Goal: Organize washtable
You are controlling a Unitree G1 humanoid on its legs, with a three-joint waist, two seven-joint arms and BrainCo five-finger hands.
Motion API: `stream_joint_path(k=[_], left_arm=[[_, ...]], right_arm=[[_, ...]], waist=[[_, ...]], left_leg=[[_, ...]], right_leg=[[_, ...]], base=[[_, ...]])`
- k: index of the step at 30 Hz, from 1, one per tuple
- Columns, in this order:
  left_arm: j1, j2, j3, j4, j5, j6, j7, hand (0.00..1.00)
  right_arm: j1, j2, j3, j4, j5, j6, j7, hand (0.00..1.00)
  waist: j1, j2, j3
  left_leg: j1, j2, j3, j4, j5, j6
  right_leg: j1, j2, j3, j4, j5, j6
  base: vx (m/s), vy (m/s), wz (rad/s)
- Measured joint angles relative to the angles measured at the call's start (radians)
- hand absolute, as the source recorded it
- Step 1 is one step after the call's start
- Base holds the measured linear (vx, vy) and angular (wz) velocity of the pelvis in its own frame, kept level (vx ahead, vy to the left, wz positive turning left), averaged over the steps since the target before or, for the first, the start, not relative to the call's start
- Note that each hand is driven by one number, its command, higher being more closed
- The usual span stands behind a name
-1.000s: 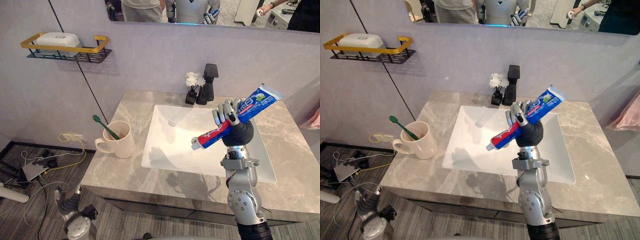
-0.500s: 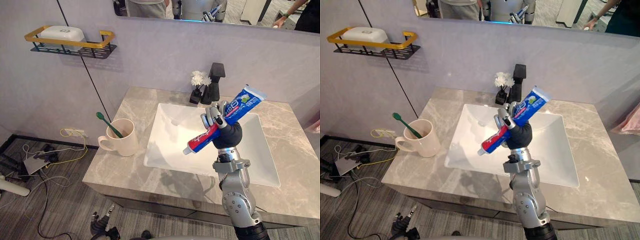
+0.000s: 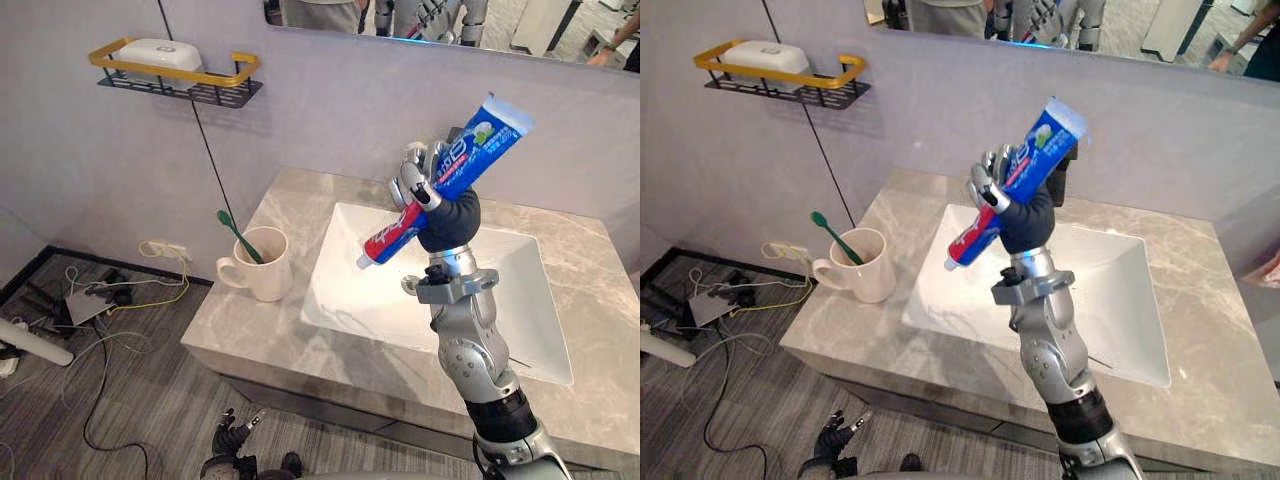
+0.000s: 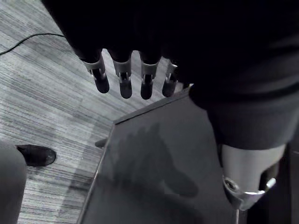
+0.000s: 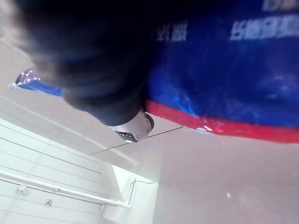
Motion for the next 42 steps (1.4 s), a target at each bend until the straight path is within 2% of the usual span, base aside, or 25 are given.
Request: stream_joint_path(k=[5, 7, 9, 12, 19, 26, 42], left_arm=[[-0.008, 0.01, -0.028, -0.001, 0.011, -0.008, -0.004, 0.0], [-0.021, 0.012, -0.041, -0.001, 0.028, -0.009, -0.004, 0.0], [-0.022, 0.014, -0.049, -0.001, 0.037, -0.01, -0.004, 0.0], [-0.034, 0.02, -0.068, -0.001, 0.038, -0.014, -0.003, 0.0], [-0.041, 0.028, -0.078, -0.003, 0.047, -0.019, -0.003, 0.0], [-0.065, 0.03, -0.109, -0.003, 0.067, -0.019, -0.003, 0.0], [-0.079, 0.031, -0.109, -0.004, 0.067, -0.021, 0.001, 0.0]], right_arm=[[-0.095, 0.001, 0.001, 0.052, -0.163, -0.011, -0.067, 1.0], [-0.111, 0.002, 0.001, 0.065, -0.218, -0.012, -0.089, 1.0], [-0.135, 0.007, 0.005, 0.096, -0.273, -0.012, -0.106, 1.0], [-0.176, 0.007, 0.005, 0.14, -0.332, -0.012, -0.132, 1.0], [-0.27, 0.013, 0.035, 0.22, -0.362, -0.012, -0.147, 1.0], [-0.309, 0.015, 0.036, 0.328, -0.352, -0.009, -0.148, 1.0], [-0.325, 0.05, 0.037, 0.432, -0.328, -0.006, -0.147, 1.0]], waist=[[0.009, -0.01, 0.001], [0.029, -0.01, 0.002], [0.03, -0.011, 0.002], [0.053, -0.016, 0.006], [0.063, -0.03, 0.018], [0.104, -0.032, 0.025], [0.114, -0.037, 0.047]], left_leg=[[-0.018, -0.002, -0.011, 0.0, 0.008, 0.0], [-0.022, -0.002, -0.015, 0.0, 0.009, -0.001], [-0.029, -0.002, -0.028, 0.0, 0.014, -0.001], [-0.037, -0.002, -0.042, 0.0, 0.018, -0.003], [-0.05, -0.005, -0.064, 0.0, 0.023, -0.004], [-0.067, -0.007, -0.095, 0.0, 0.033, -0.008], [-0.091, -0.006, -0.126, 0.0, 0.037, -0.012]], right_leg=[[-0.013, 0.0, -0.009, 0.003, 0.0, 0.0], [-0.014, 0.0, -0.012, 0.003, 0.0, 0.0], [-0.013, 0.001, -0.029, 0.003, 0.0, 0.0], [-0.014, 0.003, -0.041, 0.001, 0.0, 0.0], [-0.014, 0.004, -0.062, 0.001, 0.0, 0.0], [-0.013, 0.007, -0.096, 0.001, -0.007, 0.003], [-0.018, 0.014, -0.132, 0.0, -0.014, 0.002]], base=[[-0.03, -0.011, 0.07], [-0.01, -0.013, 0.1], [-0.02, -0.023, 0.2], [-0.02, -0.02, 0.12], [-0.03, -0.015, 0.09], [-0.01, -0.019, 0.15], [0.0, -0.013, 0.06]])
